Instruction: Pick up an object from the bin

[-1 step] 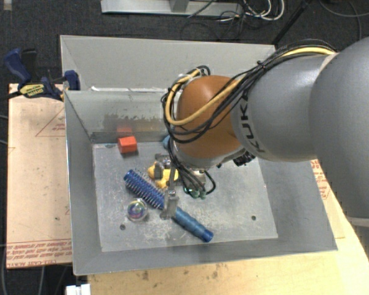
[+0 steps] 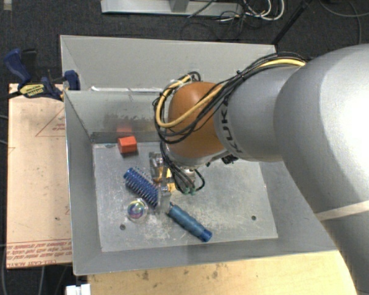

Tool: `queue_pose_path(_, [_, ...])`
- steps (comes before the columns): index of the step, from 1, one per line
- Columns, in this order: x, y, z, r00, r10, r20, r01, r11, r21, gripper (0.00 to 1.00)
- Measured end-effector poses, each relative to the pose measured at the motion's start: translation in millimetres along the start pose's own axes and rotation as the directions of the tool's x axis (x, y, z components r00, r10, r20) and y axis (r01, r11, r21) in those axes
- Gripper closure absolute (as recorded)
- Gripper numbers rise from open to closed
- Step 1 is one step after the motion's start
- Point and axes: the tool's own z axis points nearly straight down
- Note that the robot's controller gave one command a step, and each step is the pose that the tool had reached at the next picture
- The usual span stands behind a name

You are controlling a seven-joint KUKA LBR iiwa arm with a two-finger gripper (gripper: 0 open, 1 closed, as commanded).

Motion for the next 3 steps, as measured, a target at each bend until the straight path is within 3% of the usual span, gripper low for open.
queue_pose_path(1, [1.1, 0.2, -2.3, 1.000, 0.000, -0.004, 0.000, 1.000, 0.000, 1.00])
queue_pose_path(2, [-1.7, 20.1, -131.0, 1.000, -0.027, 0.004, 0.027, 1.000, 0.000, 1.00])
queue_pose_path(3, [-26.5, 6.7, -205.0, 0.927, -0.374, 0.001, 0.374, 0.927, 0.002, 1.00])
